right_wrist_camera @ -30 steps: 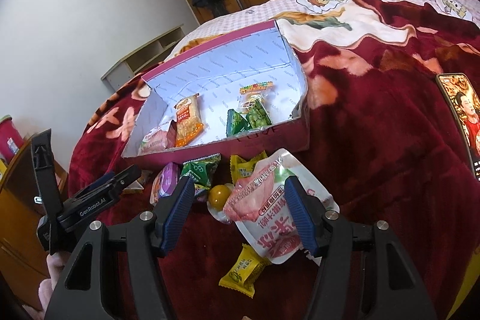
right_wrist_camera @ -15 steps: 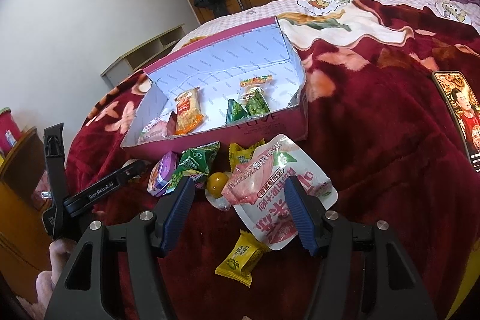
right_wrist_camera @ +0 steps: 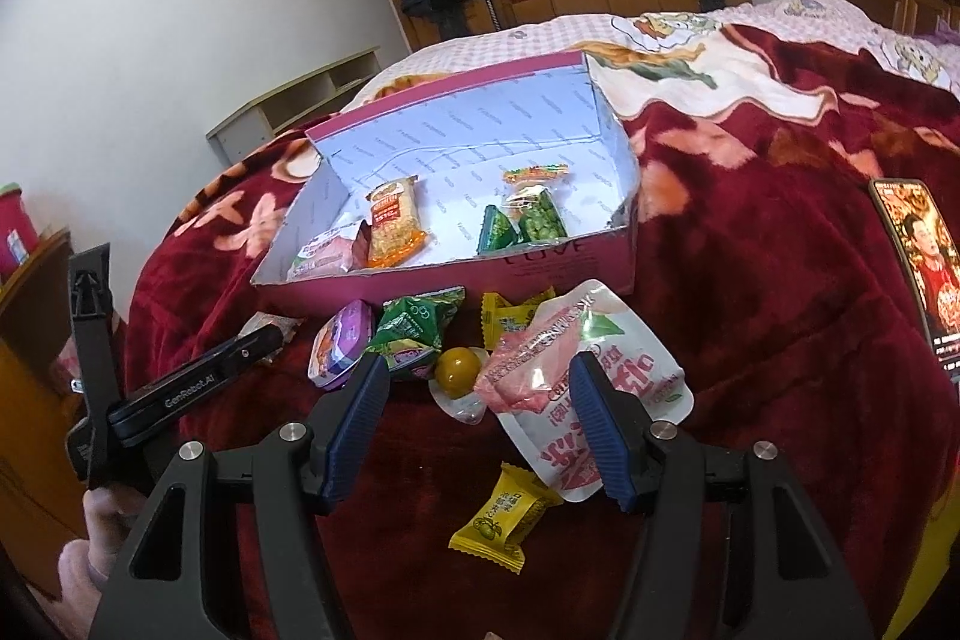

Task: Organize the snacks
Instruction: 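Grasp the white striped wafer pack with the left gripper while the right gripper grasps the yellow candy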

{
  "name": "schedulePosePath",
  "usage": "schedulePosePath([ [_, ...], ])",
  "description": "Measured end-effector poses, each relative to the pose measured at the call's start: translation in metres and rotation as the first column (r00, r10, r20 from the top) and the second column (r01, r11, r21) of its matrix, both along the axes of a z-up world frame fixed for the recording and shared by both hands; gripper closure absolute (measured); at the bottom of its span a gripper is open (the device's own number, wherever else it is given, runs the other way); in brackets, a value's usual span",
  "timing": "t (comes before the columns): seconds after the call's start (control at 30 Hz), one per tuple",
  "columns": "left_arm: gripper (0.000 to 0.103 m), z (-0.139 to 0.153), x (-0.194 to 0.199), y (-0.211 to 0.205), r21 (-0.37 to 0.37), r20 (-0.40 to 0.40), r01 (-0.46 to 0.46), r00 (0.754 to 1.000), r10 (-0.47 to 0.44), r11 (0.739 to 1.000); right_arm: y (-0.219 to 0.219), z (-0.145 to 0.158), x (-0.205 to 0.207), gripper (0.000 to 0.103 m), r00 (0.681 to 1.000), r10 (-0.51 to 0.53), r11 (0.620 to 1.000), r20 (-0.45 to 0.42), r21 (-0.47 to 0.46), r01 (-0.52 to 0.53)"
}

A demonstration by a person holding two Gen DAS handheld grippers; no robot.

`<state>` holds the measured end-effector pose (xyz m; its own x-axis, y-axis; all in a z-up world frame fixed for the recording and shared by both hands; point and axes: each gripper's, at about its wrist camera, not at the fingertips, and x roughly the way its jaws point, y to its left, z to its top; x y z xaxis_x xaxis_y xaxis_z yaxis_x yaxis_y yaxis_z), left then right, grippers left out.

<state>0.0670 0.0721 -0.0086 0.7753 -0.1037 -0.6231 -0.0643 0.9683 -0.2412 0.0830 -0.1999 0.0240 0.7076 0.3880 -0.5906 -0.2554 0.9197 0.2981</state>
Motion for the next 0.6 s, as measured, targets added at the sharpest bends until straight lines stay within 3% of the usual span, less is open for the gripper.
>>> schedulePosePath([
  [0.6, 0.060, -0.004, -0.006, 0.001, -0.014, 0.009, 0.007, 1.000, -0.007, 1.000, -0.004, -0.030, -0.024, 0.039, 0.995, -0.005, 0.999, -0.102, -0.037, 0.001],
])
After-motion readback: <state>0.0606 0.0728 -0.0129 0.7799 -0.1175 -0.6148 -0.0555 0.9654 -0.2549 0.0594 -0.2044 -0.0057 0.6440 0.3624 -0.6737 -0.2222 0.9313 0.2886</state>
